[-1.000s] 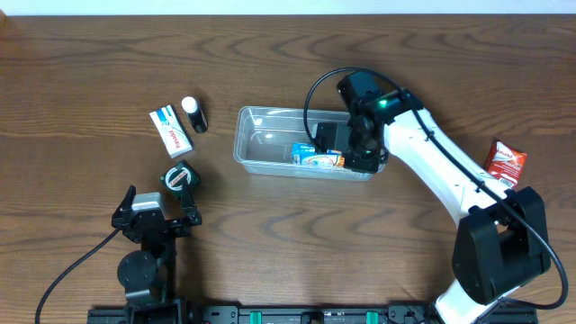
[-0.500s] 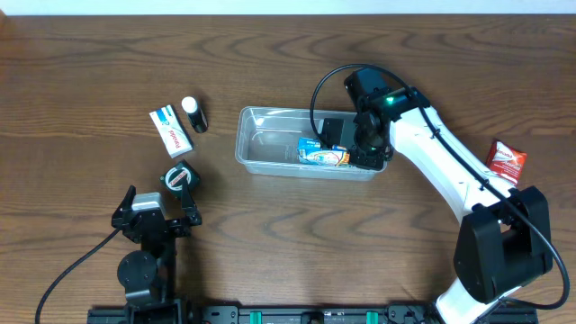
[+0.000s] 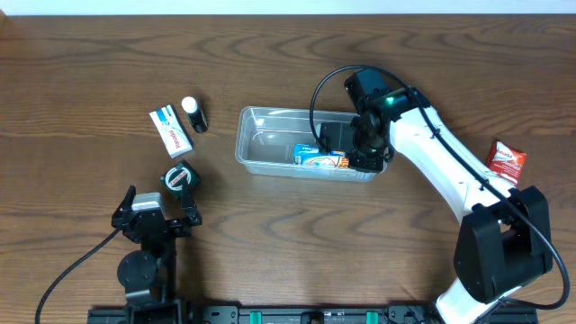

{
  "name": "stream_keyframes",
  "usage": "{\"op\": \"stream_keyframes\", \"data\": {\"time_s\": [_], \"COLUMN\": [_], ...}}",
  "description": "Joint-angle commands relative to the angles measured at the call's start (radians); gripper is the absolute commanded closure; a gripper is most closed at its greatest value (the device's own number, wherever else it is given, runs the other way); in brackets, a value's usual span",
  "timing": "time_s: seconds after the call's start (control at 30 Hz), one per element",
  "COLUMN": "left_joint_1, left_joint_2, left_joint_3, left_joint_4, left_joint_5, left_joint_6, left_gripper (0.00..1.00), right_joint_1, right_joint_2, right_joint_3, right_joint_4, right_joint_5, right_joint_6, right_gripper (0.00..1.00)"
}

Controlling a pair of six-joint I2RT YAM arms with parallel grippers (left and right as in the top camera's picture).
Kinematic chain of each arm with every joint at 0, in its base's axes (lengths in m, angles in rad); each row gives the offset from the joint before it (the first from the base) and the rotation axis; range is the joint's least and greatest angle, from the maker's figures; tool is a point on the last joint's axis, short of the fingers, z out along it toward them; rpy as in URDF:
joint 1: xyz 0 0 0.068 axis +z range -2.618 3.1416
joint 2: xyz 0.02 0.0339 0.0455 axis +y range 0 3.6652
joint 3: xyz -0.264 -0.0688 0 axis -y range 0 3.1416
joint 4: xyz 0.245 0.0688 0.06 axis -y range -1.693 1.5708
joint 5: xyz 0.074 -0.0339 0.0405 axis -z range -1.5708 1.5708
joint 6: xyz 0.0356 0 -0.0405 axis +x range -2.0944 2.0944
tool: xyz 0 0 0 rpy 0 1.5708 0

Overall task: Pack container
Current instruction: 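Lower the blue box into the container and release it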

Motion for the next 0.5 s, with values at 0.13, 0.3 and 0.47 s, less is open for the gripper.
{"op": "stream_keyframes", "data": {"time_s": [0.13, 0.3, 0.47], "left_joint_1": [0.0, 0.0, 0.0], "left_joint_2": [-0.005, -0.005, -0.005], "left_joint_3": [-0.015, -0.015, -0.015], "left_joint_4": [-0.036, -0.036, -0.036], "left_joint_5": [0.011, 0.011, 0.011], "left_joint_6": [0.007, 0.006, 0.006], "left_gripper": [0.02, 0.02, 0.02], "right_joint_1": [-0.006, -0.006, -0.006], "right_joint_2": [0.003, 0.003, 0.003], "right_joint_3": [-0.003, -0.003, -0.003], "right_joint_4": [-0.005, -0.002, 0.044], "right_joint_5": [-0.026, -0.021, -0.018], "right_joint_6": [-0.013, -0.013, 0.008], "right_gripper": [0.64, 0.55, 0.58]}}
